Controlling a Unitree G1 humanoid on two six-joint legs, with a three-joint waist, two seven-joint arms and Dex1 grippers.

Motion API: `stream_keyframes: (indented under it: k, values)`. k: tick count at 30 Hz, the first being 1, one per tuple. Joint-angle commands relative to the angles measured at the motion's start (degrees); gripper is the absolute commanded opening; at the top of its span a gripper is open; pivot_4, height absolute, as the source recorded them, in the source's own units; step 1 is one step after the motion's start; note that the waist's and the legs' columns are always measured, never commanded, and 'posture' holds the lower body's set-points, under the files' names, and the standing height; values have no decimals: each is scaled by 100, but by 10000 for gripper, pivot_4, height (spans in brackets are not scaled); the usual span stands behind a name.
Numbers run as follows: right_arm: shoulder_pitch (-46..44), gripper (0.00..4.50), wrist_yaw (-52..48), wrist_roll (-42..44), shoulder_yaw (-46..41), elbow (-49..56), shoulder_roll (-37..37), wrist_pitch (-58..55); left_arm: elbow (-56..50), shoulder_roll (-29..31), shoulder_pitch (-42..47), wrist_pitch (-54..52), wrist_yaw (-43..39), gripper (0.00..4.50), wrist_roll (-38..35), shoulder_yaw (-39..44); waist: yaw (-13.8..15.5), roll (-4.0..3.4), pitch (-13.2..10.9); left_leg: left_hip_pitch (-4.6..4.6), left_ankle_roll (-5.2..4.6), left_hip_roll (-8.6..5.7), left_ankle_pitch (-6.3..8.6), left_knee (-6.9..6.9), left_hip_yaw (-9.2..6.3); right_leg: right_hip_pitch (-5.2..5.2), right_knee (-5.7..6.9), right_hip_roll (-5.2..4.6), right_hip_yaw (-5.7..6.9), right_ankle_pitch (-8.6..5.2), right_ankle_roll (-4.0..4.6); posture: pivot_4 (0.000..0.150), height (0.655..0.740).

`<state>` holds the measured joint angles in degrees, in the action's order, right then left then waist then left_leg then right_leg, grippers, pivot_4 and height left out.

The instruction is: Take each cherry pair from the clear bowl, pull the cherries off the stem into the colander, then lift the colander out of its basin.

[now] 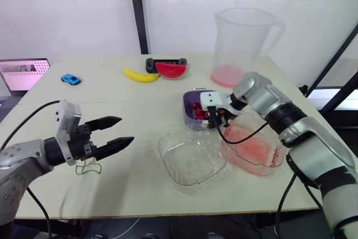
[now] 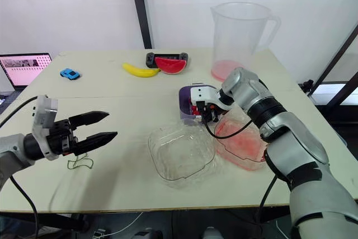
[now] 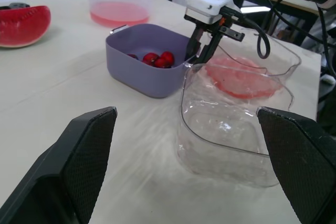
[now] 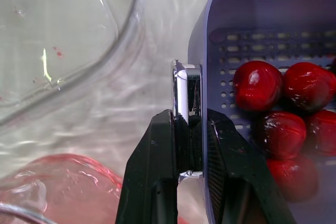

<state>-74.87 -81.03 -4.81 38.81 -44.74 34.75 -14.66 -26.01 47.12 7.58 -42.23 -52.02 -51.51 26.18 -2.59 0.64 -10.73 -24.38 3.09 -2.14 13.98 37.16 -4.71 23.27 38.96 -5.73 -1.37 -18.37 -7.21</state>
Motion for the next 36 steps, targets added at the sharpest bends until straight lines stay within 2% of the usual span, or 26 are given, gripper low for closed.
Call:
stream_keyframes:
  k: [1,2,8,13,17,22,25,28,31,36]
  values:
    - [-243,12620,17,-242,-328,-301,-73,102,-138,91,91,42,71,45000,-156,117,0,0,0,1,3,0,-1,0,0,0,1,1,0,0,0,1500,7400]
    - [-269,15970,3,-270,-401,-333,-72,139,-123,95,107,51,76,45000,-164,98,6,0,0,1,5,0,-3,0,-1,0,1,3,0,0,0,1500,7400]
    - [-626,44595,-247,-230,-980,-356,88,107,67,98,289,59,49,45000,-170,-37,5,-1,0,0,7,-1,-4,1,-1,1,3,3,-1,0,0,1500,7400]
    - [-1034,44907,-99,99,-1923,-520,420,-178,520,75,740,-119,167,45000,-140,-359,25,-1,0,0,8,-2,-4,0,-2,2,5,4,0,0,0,1500,7400]
    - [-656,44907,-218,494,-2655,40,1112,-577,725,55,1023,213,232,45000,238,-492,71,1,0,-2,7,-4,-4,2,-3,-2,3,3,2,0,0,1500,7400]
    - [852,44907,382,1248,-4027,1011,1760,-820,855,200,861,668,156,45000,1069,-878,59,4,2,2,4,-4,-2,2,6,-7,0,2,-3,0,0,1500,7400]
    - [2115,44907,732,1558,-4788,1459,2142,-900,1235,180,926,883,64,45000,1321,-1002,51,0,1,3,-22,-3,12,-1,8,-2,9,5,-5,0,1,1500,7400]
    - [3374,44907,1297,1877,-5755,1955,2085,-196,1344,158,730,1016,-93,45000,1363,-911,44,-2,0,3,-24,-2,14,2,12,-2,11,4,-7,0,1,1500,7400]
    - [4392,44907,1551,2137,-6278,2525,2040,-312,1391,132,414,1216,-173,45000,1501,-845,9,-6,3,5,-28,1,16,0,16,-3,11,4,-11,0,1,1500,7400]
    - [4954,44907,2044,2666,-6870,2820,1753,-384,1440,15,165,1322,-79,45000,1507,-690,16,-6,3,21,-34,5,19,5,19,-17,12,8,-14,0,1,1500,7400]
